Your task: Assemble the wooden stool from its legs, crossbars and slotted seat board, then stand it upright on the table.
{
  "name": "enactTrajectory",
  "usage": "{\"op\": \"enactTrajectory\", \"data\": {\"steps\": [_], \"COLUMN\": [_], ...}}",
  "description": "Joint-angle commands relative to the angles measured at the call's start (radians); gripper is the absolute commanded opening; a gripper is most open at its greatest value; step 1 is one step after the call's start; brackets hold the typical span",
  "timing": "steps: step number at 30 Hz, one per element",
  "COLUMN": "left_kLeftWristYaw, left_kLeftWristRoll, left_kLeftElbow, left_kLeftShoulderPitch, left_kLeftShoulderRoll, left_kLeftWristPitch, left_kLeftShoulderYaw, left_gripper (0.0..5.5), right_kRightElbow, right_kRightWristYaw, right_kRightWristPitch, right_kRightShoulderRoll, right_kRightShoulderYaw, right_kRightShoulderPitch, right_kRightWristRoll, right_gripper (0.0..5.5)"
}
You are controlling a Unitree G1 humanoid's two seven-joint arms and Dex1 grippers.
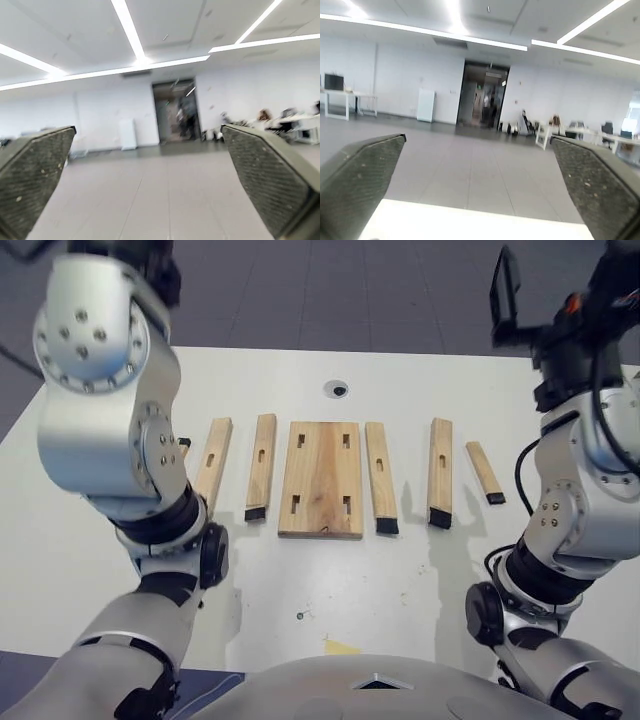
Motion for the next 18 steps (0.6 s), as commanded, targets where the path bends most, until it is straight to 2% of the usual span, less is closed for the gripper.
{"op": "enactTrajectory", "data": {"steps": [1, 4, 9, 18], "left_kLeftWristYaw": [0.082, 0.091, 0.074, 0.027], "left_kLeftWristRoll": [0.081, 0.096, 0.101, 0.105], "left_kLeftElbow": [-0.068, -0.047, 0.017, 0.079], "left_kLeftShoulderPitch": [0.445, 0.526, 0.594, 0.609], "left_kLeftShoulderRoll": [-0.079, -0.089, -0.088, -0.084], "left_kLeftWristPitch": [-0.140, -0.223, -0.326, -0.396], "left_kLeftShoulderYaw": [-0.078, -0.098, -0.103, -0.111], "left_gripper": [5.40, 5.40, 5.40, 5.40], "right_kRightElbow": [0.281, 0.321, 0.394, 0.422], "right_kRightWristYaw": [-0.036, -0.039, -0.040, -0.033], "right_kRightWristPitch": [-0.251, -0.373, -0.527, -0.617], "right_kRightShoulderRoll": [0.114, 0.130, 0.130, 0.114], "right_kRightShoulderYaw": [0.179, 0.217, 0.206, 0.199], "right_kRightShoulderPitch": [0.076, 0.142, 0.207, 0.270], "right_kRightWristRoll": [-0.030, -0.039, -0.022, -0.009], "right_gripper": [5.39, 5.39, 5.39, 5.39]}}
